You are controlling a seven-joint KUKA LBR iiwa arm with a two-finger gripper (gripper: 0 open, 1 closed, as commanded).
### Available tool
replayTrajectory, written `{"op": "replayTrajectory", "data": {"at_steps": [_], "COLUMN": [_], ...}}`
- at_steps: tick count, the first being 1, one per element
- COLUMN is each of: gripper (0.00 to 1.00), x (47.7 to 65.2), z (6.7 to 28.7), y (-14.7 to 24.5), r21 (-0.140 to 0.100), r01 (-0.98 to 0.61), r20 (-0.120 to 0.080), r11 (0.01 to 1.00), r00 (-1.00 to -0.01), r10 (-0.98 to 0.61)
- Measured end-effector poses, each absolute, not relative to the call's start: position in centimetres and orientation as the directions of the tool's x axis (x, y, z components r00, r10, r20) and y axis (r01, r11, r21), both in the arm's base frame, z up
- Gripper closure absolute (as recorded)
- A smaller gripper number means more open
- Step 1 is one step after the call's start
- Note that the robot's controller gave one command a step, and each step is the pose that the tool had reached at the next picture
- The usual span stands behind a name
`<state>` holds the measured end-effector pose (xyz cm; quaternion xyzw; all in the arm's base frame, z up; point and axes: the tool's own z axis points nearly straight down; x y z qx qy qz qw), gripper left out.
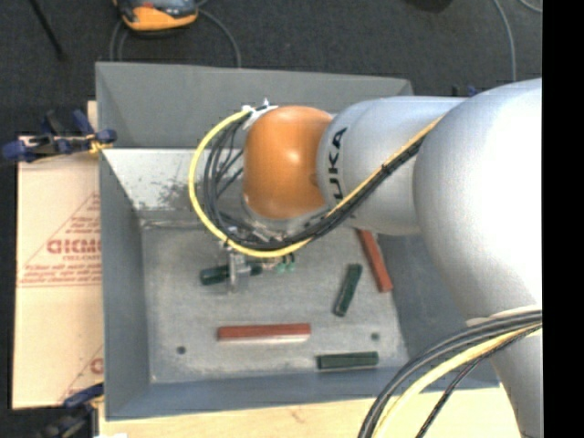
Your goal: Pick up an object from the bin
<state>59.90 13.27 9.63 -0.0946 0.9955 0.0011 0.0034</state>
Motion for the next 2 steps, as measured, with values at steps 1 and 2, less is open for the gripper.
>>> {"op": "replayTrajectory", "data": {"at_steps": [1, 2], "gripper": [1.0, 1.0], "x": [59.85, 59.85], "z": [9.53, 9.68], "y": [13.2, 13.14], "r21": [0.001, 0.001], "r01": [-0.187, -0.191], "r20": [-0.005, -0.003], "r11": [0.982, 0.982], "r00": [-0.982, -0.982], "r10": [-0.187, -0.191]}}
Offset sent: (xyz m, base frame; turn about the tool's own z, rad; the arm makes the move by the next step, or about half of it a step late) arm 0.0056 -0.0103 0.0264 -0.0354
